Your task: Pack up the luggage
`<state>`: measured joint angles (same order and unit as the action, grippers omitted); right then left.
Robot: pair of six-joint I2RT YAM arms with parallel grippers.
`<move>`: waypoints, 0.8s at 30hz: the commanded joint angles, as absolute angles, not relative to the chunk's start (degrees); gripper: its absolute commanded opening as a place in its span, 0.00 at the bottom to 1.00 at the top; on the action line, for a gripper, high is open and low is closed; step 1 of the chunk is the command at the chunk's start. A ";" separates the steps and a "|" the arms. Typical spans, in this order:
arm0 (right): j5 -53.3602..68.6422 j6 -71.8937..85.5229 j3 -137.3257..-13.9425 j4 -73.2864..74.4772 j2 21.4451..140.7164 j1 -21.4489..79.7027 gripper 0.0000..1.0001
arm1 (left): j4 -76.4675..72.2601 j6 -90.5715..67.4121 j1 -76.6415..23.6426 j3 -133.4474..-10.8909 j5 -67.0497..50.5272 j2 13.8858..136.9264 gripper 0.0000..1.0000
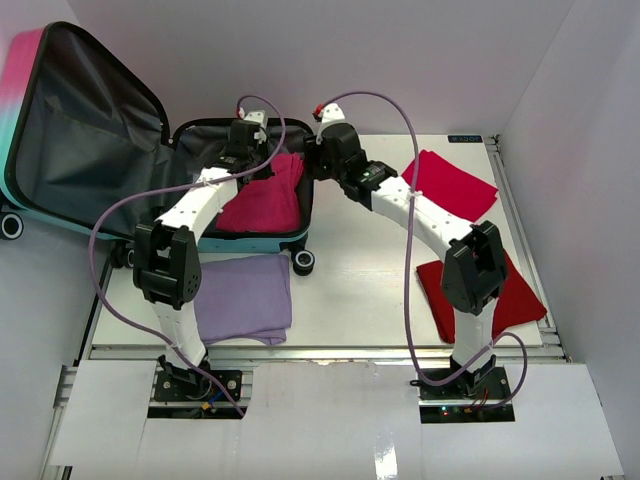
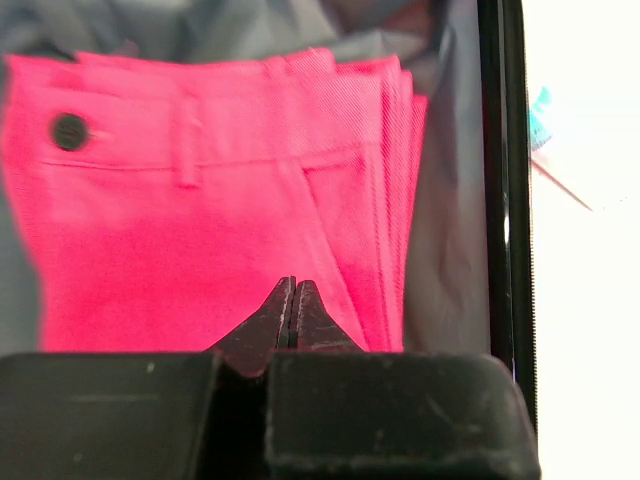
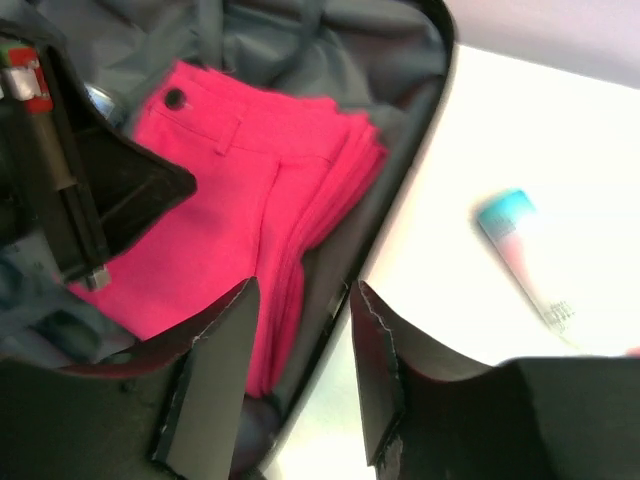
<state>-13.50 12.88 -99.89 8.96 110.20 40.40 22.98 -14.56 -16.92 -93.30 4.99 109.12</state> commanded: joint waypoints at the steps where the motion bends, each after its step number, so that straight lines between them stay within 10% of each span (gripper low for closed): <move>1: -17.22 13.22 -91.49 10.54 105.85 36.44 0.46 | 18.51 -18.02 -17.50 -92.20 1.87 113.13 0.00; 17: -13.86 17.81 -73.45 7.24 95.33 20.83 0.63 | 14.29 -18.75 -17.67 -94.16 0.53 116.87 0.01; 21: -13.18 18.91 -69.19 7.51 91.52 16.18 0.68 | 16.92 -18.16 -17.67 -97.15 -1.53 111.63 0.52; 24: -11.34 15.64 -67.35 3.97 91.23 15.73 0.68 | 18.17 -17.67 -17.75 -96.95 -3.60 108.02 0.64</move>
<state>-12.90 17.49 -69.56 8.53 92.82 17.01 17.17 -18.16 -17.40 -93.89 -0.63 118.44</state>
